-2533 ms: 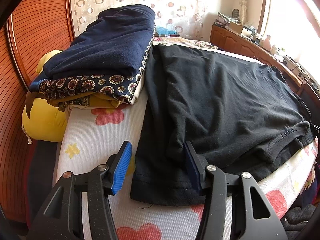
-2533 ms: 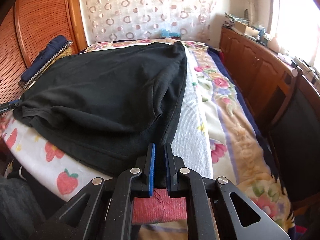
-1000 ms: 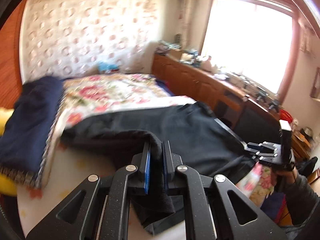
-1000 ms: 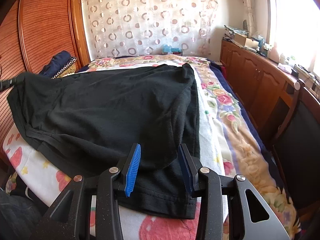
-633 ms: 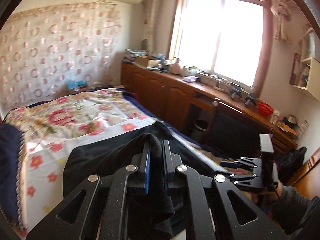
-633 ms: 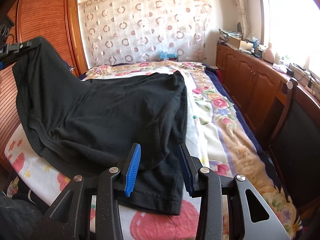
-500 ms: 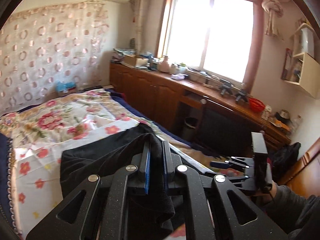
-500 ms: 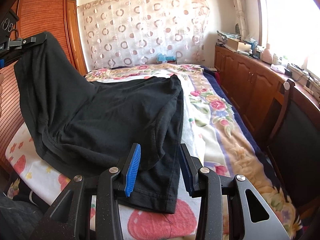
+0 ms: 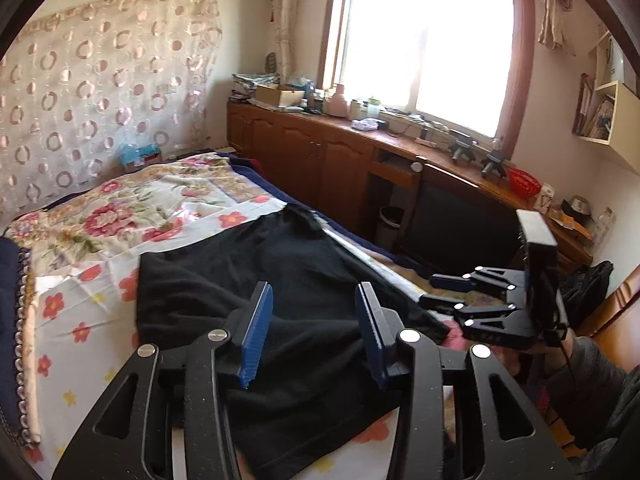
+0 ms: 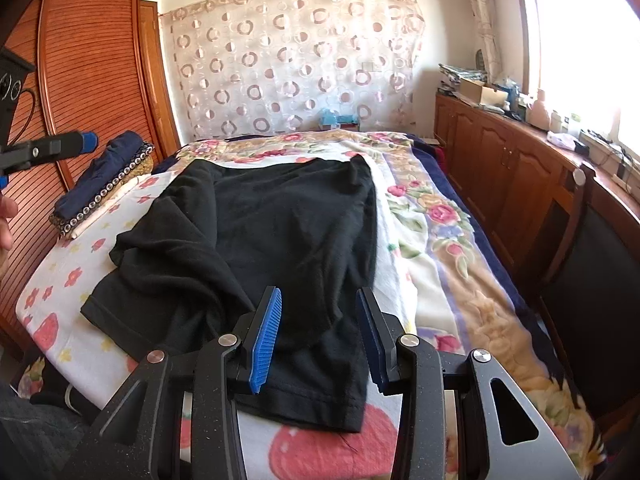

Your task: Fold small clothes

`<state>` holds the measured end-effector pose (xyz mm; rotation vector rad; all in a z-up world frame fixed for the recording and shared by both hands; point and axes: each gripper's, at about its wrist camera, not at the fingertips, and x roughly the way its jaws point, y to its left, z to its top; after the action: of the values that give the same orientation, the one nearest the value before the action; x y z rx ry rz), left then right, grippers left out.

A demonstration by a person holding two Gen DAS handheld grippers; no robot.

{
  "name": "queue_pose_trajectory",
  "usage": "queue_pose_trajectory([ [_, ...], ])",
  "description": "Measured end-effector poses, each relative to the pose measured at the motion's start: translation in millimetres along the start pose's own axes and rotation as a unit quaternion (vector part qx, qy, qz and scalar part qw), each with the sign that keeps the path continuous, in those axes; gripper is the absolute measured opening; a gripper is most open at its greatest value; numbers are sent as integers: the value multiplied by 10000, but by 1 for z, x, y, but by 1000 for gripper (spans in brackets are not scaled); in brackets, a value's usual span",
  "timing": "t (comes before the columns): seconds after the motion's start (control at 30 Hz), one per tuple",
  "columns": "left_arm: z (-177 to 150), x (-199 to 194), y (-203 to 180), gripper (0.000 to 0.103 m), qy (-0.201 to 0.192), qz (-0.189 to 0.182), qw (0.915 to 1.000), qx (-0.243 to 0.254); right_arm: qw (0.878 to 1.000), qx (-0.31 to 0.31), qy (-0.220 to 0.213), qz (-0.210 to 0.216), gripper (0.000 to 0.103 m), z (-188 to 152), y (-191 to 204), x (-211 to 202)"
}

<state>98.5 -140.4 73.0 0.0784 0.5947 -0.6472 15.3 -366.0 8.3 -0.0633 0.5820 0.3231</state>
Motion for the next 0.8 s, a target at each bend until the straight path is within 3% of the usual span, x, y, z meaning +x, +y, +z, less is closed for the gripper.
queue_pose_trajectory([
  [0.4,-56,-19,61,46,88,882,9950,-469,9968,-617,251,443,44,10,41,31],
  [0.8,-92,-28,100,50,198,1228,9887,-830,9902,-1138,279,757,44,35,78,47],
])
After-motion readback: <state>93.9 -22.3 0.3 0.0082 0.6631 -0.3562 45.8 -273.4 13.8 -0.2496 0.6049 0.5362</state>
